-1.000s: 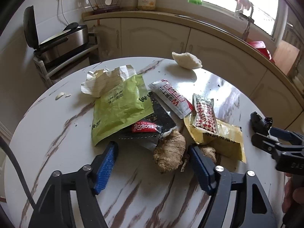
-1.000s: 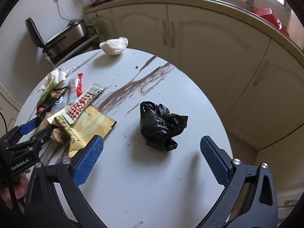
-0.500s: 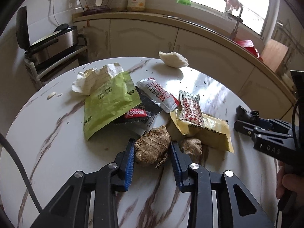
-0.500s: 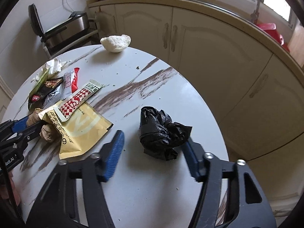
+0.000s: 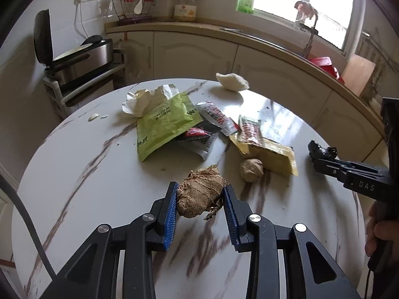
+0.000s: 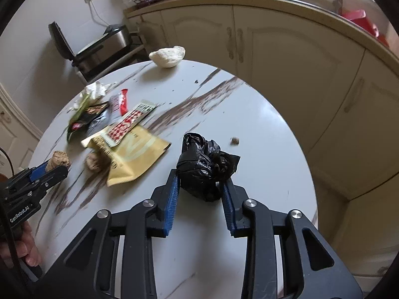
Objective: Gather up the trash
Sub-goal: 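Close the left gripper on the ginger while the right grasps the black bag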
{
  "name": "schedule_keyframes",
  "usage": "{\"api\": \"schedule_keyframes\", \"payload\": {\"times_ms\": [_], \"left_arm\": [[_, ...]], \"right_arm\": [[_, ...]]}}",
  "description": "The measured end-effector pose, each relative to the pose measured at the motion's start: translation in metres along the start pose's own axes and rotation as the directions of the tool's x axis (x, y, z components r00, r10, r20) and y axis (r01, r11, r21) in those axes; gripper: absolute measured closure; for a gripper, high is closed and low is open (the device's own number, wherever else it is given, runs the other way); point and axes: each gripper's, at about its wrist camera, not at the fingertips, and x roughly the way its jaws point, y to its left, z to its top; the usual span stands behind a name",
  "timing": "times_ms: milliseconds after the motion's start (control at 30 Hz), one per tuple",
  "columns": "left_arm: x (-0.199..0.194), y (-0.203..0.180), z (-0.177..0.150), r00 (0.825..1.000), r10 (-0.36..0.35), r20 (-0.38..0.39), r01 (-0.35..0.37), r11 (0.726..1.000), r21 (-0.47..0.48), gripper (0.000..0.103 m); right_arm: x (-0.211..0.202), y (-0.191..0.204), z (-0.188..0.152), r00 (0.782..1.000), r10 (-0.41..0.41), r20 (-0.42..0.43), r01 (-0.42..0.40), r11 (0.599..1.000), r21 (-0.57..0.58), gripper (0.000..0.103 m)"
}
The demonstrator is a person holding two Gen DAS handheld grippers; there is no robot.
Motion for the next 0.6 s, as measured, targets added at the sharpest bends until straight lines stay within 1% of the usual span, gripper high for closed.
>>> {"api": "schedule_keyframes", "payload": {"times_ms": [200,367,600], "left_arm": [[-0.034,-0.019,-0.011,1.0,-0.017,0.02,0.016,0.999,0.037,0.072],[-0.062,-0.044,-0.021,0.998,-0.041,0.038,0.038,0.997,0.072,0.072],[-0.093,-0.08,-0.031,0.995,-0.077,0.056,0.07,0.991,0.116,0.072]], "right_arm": [[-0.027,0.014,-0.016,0.999,0.045,0.024,-0.045,0.999,-0.008,0.073],[-0.061,0.025,-0.031,0.994,0.083,0.064,-0.082,0.996,-0.017,0.073],[-0.102,0.025,-0.057,0.987,0.123,0.105,-0.121,0.992,-0.02,0.073]]}}
